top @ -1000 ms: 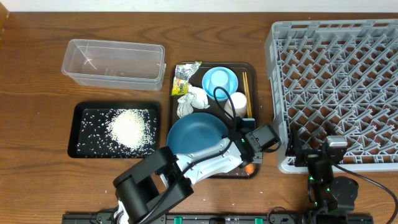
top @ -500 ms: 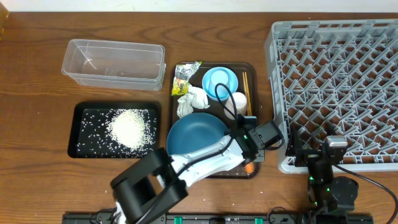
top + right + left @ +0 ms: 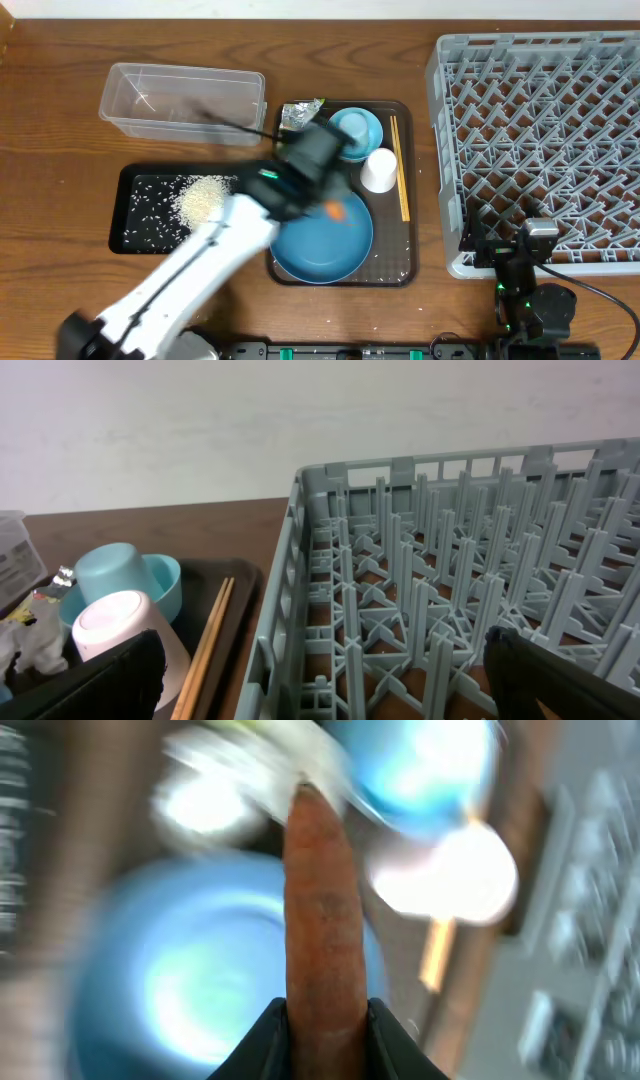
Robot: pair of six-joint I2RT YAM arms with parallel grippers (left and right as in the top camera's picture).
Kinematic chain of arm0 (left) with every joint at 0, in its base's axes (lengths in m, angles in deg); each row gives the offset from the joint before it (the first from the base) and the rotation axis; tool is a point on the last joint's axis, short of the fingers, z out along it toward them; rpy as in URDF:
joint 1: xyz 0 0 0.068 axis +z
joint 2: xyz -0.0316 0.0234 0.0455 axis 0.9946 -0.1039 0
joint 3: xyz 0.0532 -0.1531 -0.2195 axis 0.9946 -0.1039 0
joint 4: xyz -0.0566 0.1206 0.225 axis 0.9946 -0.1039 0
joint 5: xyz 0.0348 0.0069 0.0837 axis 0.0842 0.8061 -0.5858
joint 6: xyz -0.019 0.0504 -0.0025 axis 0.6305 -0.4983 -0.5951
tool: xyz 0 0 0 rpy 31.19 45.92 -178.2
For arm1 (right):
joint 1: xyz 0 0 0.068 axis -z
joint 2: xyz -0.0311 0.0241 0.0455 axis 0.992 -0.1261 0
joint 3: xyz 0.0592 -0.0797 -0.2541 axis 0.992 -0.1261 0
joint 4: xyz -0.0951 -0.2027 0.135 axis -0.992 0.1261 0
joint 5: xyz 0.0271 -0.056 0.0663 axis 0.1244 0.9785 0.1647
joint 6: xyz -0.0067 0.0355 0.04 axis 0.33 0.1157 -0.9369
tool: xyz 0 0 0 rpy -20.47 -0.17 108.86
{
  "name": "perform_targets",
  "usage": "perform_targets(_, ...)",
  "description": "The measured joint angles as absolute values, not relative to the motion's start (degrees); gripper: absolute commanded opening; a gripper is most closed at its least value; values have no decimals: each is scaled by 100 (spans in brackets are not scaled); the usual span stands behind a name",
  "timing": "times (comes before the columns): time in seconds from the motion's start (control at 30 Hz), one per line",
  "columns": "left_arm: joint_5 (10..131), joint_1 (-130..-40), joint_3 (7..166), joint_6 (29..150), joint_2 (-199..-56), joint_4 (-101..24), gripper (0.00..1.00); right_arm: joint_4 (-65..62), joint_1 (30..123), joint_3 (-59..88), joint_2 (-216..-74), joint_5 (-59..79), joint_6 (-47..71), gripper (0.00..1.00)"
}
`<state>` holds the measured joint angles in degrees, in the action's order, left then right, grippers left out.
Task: Sort waste into correct bins and load items into the dishwasher rack
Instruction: 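Carry the carrot left and drop it onto the black tray, then move the left gripper to the crumpled tissue and grasp it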
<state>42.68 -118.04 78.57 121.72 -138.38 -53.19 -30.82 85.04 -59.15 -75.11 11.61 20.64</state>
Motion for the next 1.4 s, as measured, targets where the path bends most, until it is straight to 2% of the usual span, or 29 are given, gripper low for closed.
perform_targets(0.3, 4231, -8768, 7862, 11752, -13936, -6064, 19, -3082, 8504, -5915, -7511, 1163, 2064, 99)
perform_targets(0.53, 4312, -7362, 7792, 11560, -14616, -6095, 19, -3082, 8504, -5915, -7511, 1163, 2064, 99)
perform_targets(0.6, 4410, -7161, 7763, 11450, -14867, -6097, 25, -3084, 8504, -5915, -7511, 1163, 2064, 99)
perform_targets(0.9, 4749, -7037, 7720, 11304, -15617, -6180, 25, -3082, 8504, -5915, -7511, 1163, 2064, 99)
perform_targets(0.93, 4769, -7037, 7689, 11302, -15663, -6178, 28, -3082, 8504, -5915, -7511, 1163, 2064, 99)
perform_targets(1.1, 4858, -7037, 7560, 11256, -15750, -6208, 34, -3082, 8506, -5915, -7511, 1163, 2064, 99)
perform_targets(1.4, 4900, -7037, 7560, 11002, -15750, -6180, 35, -3082, 8504, -5915, -7511, 1163, 2064, 99)
